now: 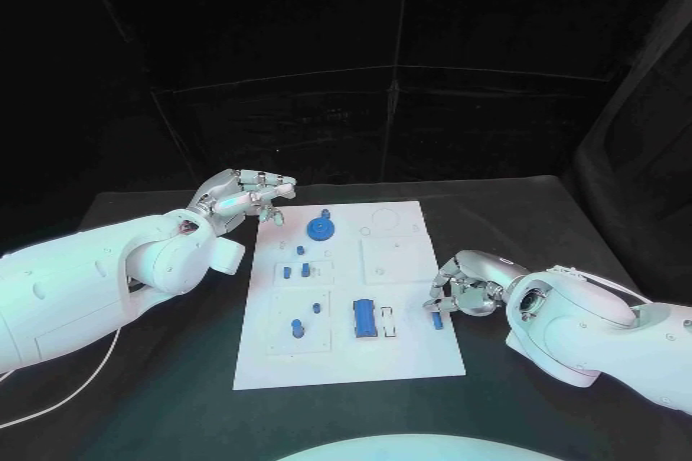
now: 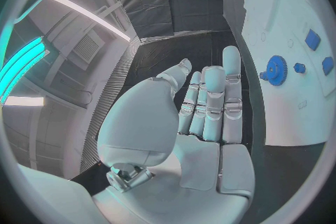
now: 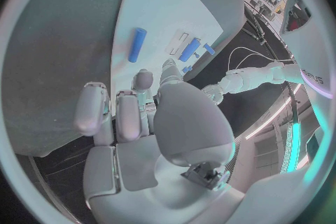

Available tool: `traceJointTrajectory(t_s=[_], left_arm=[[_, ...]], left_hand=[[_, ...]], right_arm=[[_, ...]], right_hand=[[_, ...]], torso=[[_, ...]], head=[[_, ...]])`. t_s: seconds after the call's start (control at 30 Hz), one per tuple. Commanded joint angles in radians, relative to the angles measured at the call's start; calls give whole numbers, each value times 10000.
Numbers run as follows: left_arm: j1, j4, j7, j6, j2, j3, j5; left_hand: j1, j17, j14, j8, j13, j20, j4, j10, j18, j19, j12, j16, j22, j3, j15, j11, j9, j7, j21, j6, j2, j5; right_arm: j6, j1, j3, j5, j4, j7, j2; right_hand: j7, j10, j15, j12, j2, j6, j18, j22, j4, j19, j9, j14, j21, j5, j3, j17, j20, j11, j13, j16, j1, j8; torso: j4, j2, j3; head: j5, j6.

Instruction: Assemble the parts on the task board

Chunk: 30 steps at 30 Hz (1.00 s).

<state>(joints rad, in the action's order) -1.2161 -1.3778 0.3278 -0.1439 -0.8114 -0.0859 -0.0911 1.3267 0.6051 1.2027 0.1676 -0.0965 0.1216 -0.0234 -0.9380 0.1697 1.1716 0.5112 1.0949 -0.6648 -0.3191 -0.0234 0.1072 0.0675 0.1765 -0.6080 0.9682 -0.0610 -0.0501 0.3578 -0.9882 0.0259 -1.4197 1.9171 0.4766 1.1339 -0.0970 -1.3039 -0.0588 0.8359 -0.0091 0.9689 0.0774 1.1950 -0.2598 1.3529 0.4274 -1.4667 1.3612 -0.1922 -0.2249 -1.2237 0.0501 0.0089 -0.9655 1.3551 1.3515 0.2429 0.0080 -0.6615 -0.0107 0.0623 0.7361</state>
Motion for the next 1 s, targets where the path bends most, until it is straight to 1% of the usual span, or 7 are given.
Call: traceJointTrajectory(t_s=[0.03, 0.17, 0.27, 0.5, 0.6, 0.73, 1.0], left_arm=[[-12, -16, 30, 123, 4, 6, 30], [-12, -27, 30, 127, -6, 5, 30], [-12, -29, 30, 129, -12, 4, 30], [-12, -27, 32, 136, -17, 3, 30], [-12, -30, 30, 142, -16, 2, 30], [-12, -25, 28, 149, -16, 2, 30], [-12, -24, 21, 157, -16, 2, 30]], left_hand=[[18, -9, -70, 66, 10, 57, -48, 76, 134, 6, 35, -60, 10, -16, -32, 8, 0, 0, 32, -48, 91, -16], [18, -9, -70, 66, 10, 57, -48, 76, 134, 6, 35, -60, 10, -16, -32, 8, 0, 0, 32, -48, 91, -16], [18, -9, -70, 66, 10, 57, -48, 76, 134, 6, 35, -60, 10, -16, -32, 8, 0, 0, 32, -48, 91, -16], [18, -9, -70, 66, 10, 57, -48, 76, 134, 6, 35, -60, 10, -16, -32, 8, 0, 0, 32, -48, 91, -16], [18, -9, -70, 66, 10, 57, -48, 76, 134, 6, 35, -60, 10, -16, -32, 8, 0, 0, 32, -48, 91, -16], [10, -17, -74, 72, 14, 59, -62, 84, 134, 12, 43, -61, 23, -2, -35, 12, 1, 2, 45, -55, 86, -16], [10, -17, -74, 72, 14, 59, -62, 84, 134, 12, 43, -61, 23, -2, -35, 12, 1, 2, 45, -55, 86, -16]], right_arm=[[79, -13, -2, -421, -10, 45, 94], [-257, -12, -2, -575, -78, 251, 176], [-486, -11, -1, -718, -125, 376, 164], [-1314, -7, 1, -931, -289, 640, 10], [-1602, -5, 2, -1009, -368, 686, -92], [-1865, -3, 3, -1080, -437, 722, -205], [-2142, -2, 3, -1221, -545, 744, -426]], right_hand=[[26, -21, 40, -81, 14, 130, 55, -22, -41, -26, -62, -409, -71, -143, -104, 22, 70, 46, 28, -49, 20, -23], [63, -19, 24, -110, 34, 292, 55, -17, -143, -19, -107, -409, -74, -227, -199, 22, 63, 24, 50, -57, -79, 30], [101, -30, 4, -92, 46, 433, 55, -16, -213, -17, -109, -410, -77, -299, -268, 16, 49, -3, 33, -60, -149, 98], [159, -52, -31, -52, 74, 605, 47, 26, -292, 12, -73, -420, -59, -313, -388, -20, 19, -48, -2, -45, -344, 202], [162, -49, -34, -63, 71, 613, 48, 19, -293, 8, -70, -419, -63, -302, -399, -14, 16, -51, 7, -49, -359, 208], [165, -24, -37, -114, 52, 606, 58, -26, -274, -19, -68, -408, -92, -270, -415, 39, 12, -54, 46, -86, -349, 207], [168, 18, -46, -160, 32, 587, 63, -62, -178, -44, -60, -397, -123, -238, -407, 75, -1, -63, 70, -123, -146, 206]], torso=[[21, -2, 7], [34, -10, -12], [26, -9, 3], [6, -12, -4], [21, -20, 2], [20, -15, 13], [28, -12, 7]], head=[[86, -4], [153, -8], [144, 2], [160, 13], [162, 24], [154, 34], [166, 46]])
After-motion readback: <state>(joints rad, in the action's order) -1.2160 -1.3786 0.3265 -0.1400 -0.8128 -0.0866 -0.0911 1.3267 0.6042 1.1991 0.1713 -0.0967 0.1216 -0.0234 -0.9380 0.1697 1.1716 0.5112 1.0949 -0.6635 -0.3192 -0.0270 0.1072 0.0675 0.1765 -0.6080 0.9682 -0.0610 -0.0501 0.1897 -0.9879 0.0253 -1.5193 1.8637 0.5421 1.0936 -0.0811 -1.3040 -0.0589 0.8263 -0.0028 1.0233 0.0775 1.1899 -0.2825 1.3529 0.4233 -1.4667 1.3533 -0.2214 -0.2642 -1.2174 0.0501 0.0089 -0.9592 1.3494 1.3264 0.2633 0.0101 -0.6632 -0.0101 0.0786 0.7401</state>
